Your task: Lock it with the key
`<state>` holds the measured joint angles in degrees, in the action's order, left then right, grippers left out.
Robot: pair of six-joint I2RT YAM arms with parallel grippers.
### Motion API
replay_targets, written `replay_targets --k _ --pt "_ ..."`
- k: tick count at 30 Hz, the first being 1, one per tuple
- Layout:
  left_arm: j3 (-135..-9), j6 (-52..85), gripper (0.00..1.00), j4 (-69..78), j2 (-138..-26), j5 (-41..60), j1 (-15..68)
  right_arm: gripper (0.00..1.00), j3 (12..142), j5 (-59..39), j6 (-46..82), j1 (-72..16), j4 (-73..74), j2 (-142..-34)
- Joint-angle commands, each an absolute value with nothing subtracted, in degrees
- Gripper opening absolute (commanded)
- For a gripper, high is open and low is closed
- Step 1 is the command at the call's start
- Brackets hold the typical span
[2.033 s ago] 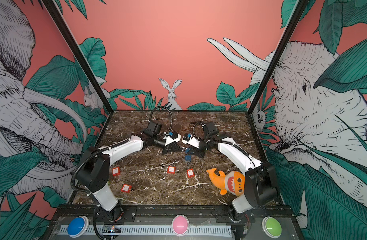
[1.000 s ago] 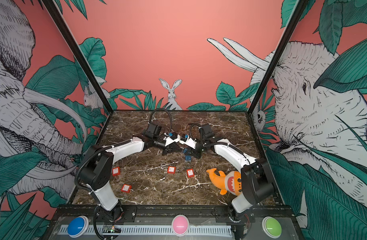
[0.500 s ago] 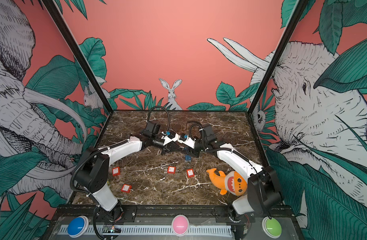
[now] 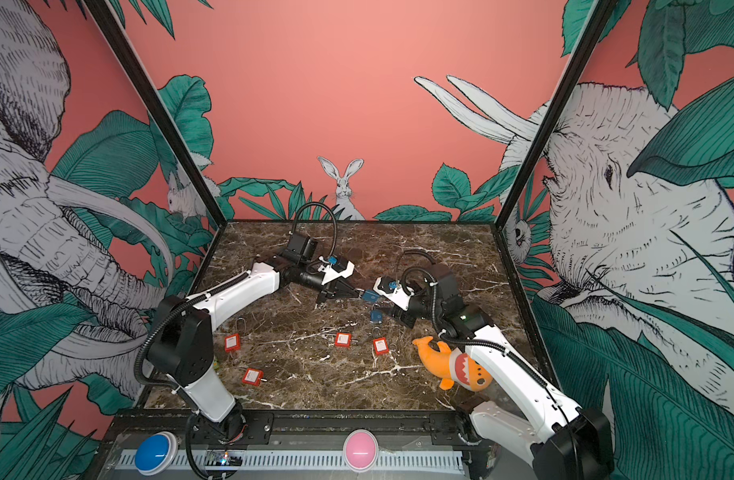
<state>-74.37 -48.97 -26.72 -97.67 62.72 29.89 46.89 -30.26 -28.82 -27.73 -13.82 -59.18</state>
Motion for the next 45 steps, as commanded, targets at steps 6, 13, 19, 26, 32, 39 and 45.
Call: replay_targets --k 6,13,19,26,32,39,45 --pt "-78.5 -57.0 0.00 -37.2 -93.8 61.8 29.9 0.40 45.6 -30.8 -25.2 -26.9 -9.3 -60.1" --pt "-75.9 -55.8 0.00 -34.1 -91.9 63.0 29.9 0.33 47.8 -35.8 -25.7 -26.9 -10.6 -64.6" --pt "-75.4 -57.3 0.00 -34.4 -91.4 63.2 29.9 0.26 49.2 -38.4 -26.1 -27.0 -11.3 -66.5" --pt "-75.5 -59.2 0.00 -36.3 -91.4 62.6 29.8 0.24 49.6 -42.3 -25.8 -26.9 -12.3 -67.0" --pt "-76.0 -59.8 0.00 -36.6 -91.5 62.5 29.9 0.11 51.1 -43.4 -27.3 -27.0 -15.9 -68.0" --pt "-76.0 -60.6 0.00 -37.1 -91.5 63.1 29.9 0.04 51.5 -43.0 -29.0 -26.9 -18.0 -68.2" --pt "-76.1 -60.3 0.00 -37.1 -91.6 63.7 29.9 0.00 51.5 -42.0 -31.1 -26.8 -20.4 -68.0"
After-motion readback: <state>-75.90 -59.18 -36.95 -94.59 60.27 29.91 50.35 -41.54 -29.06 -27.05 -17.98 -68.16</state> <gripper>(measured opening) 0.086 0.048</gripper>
